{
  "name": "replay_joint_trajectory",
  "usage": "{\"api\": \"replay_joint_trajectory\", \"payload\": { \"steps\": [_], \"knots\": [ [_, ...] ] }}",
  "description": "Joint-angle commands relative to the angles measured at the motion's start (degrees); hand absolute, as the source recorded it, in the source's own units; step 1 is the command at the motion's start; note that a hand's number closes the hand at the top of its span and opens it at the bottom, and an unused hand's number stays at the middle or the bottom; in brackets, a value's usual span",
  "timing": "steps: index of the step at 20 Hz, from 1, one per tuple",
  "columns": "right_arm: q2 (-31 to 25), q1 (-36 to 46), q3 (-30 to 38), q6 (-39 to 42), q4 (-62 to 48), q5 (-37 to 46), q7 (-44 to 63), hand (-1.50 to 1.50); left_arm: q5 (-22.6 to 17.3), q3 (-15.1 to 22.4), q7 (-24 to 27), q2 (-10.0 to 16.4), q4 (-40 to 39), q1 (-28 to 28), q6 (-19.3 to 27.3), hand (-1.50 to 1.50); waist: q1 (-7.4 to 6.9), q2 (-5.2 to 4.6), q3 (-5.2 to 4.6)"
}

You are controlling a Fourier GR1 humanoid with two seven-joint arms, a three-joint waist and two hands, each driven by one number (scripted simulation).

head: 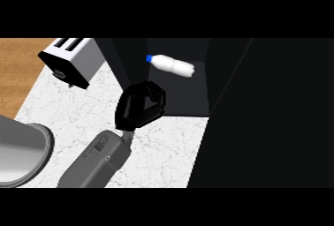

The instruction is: Pick up the bottled water, place it into the cabinet and close the cabinet

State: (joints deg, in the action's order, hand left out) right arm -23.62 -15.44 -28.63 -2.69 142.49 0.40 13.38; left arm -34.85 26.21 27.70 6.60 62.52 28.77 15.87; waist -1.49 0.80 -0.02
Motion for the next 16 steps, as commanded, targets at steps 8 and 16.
{"api": "replay_joint_trajectory", "payload": {
  "steps": [8,16],
  "knots": [
    [7.04,7.04,-16.22,-1.76,2.68,5.98,12.41,1.50,2.52,2.21,-2.46,11.61,30.77,-24.52,2.97,1.50,0.40,-0.36,-0.05],
    [18.08,21.28,-22.66,-3.18,-4.49,7.08,24.64,1.50,1.85,-0.19,-3.75,16.47,40.97,-33.97,1.80,1.50,0.18,-0.48,-0.08]
  ]
}}
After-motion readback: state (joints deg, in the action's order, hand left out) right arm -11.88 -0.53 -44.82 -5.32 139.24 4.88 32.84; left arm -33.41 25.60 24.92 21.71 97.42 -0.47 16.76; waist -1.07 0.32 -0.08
